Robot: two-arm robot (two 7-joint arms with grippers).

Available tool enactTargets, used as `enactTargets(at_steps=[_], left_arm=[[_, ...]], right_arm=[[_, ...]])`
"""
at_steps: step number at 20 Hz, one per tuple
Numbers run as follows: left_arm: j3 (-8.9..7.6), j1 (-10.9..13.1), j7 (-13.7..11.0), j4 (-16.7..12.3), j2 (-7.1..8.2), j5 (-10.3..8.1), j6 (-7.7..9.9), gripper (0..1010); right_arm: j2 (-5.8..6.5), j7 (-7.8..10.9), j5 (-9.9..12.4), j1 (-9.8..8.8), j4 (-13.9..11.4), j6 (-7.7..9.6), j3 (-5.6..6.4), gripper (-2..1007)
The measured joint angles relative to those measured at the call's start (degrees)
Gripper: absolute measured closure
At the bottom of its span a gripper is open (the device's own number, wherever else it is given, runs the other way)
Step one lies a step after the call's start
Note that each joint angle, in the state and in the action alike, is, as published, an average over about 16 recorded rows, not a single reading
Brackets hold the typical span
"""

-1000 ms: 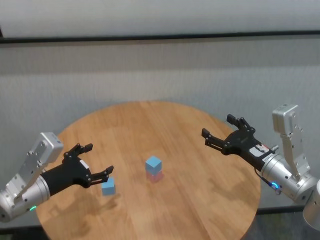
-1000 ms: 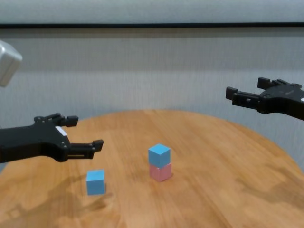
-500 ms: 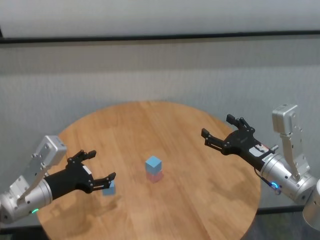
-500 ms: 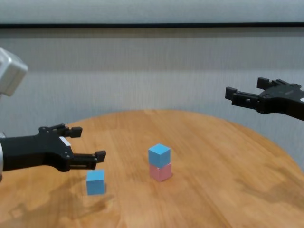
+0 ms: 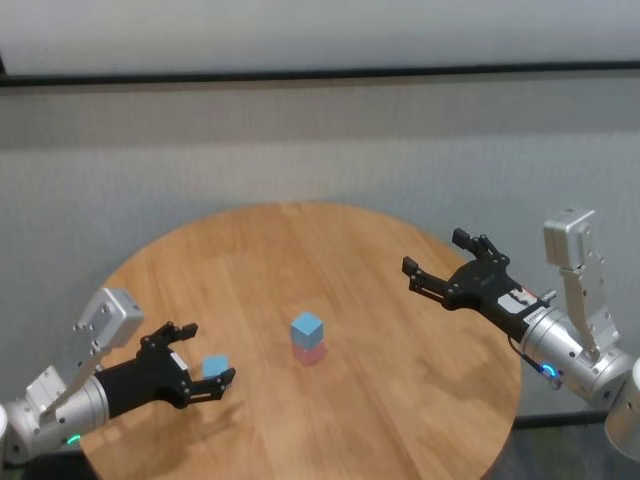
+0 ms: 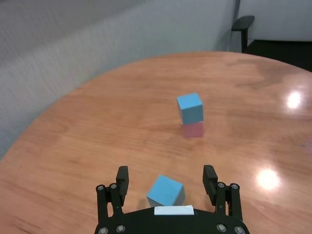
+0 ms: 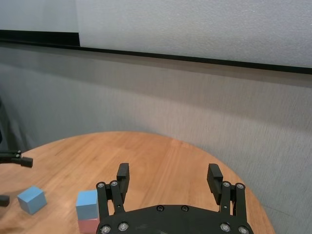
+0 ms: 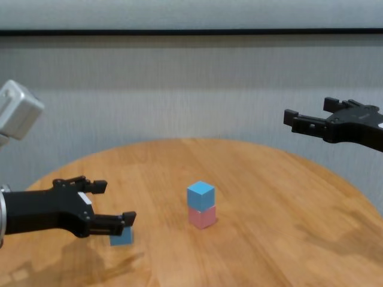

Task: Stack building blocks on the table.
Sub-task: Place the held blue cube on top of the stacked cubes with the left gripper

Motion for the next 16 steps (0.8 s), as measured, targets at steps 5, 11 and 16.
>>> enactTargets(at_steps=[5, 11, 16], left_arm=[[0.7, 0.0, 0.18, 0.23, 0.06, 0.28, 0.64, 11], [1.35, -0.56, 0.61, 1.24, -0.27, 0.85, 1.31, 11], [1.72, -1.37, 0.95, 2.72, -0.83, 1.37, 1.68, 11]], right_arm=[[-0.01, 0.0, 0.0, 0.02, 0.02, 0.0, 0.0, 1], [-0.02, 0.0, 0.0, 0.03, 0.04, 0.0, 0.0, 1], [-0.02, 0.0, 0.0, 0.04, 0.04, 0.0, 0.0, 0]])
